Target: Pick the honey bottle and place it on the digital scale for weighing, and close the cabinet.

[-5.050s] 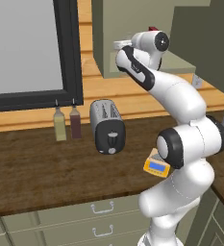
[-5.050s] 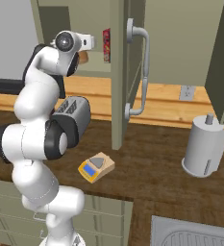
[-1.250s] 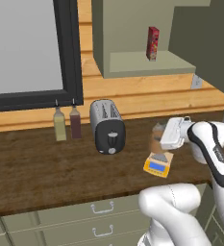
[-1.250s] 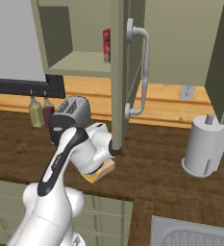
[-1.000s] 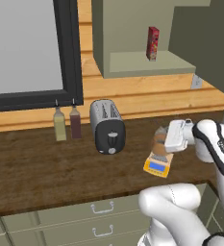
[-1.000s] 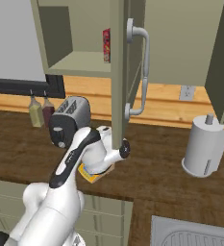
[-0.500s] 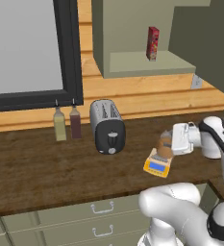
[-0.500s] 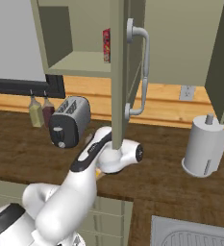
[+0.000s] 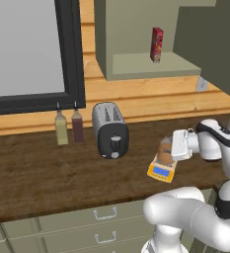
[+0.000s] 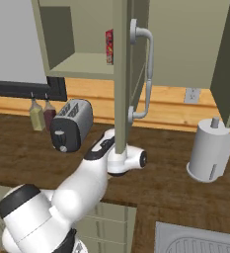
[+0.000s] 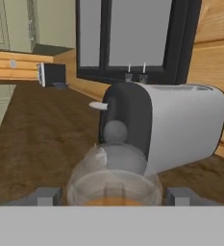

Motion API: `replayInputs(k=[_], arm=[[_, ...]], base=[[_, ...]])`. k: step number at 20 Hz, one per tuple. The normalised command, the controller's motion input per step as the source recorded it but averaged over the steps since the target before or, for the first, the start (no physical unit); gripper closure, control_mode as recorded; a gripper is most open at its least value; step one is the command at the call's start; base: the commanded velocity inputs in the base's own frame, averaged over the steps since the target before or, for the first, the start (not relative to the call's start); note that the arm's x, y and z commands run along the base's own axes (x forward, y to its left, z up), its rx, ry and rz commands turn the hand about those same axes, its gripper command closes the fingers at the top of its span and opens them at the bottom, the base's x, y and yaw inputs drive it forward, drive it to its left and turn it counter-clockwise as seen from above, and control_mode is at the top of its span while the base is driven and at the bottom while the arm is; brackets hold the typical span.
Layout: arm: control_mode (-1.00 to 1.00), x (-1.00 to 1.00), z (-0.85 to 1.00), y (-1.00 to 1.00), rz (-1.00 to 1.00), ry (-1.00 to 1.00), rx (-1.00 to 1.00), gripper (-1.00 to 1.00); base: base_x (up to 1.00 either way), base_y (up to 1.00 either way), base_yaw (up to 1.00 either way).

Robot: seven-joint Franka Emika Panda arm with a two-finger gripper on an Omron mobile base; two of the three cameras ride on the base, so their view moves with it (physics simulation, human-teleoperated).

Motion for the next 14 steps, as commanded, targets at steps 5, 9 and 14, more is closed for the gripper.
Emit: replayInputs(k=[5, 9, 14], arm=[[-1.00, 0.23, -0.24, -0.05, 0.05, -0.04, 0.04, 1.00], [-1.00, 0.18, -0.26, -0.02, 0.05, -0.02, 0.03, 1.00], [-1.00, 0.01, -0.19, 0.00, 0.06, -0.02, 0.01, 1.00]], base=[[0.00, 0.00, 0.00], [0.00, 0.00, 0.00], [0.00, 0.00, 0.00]])
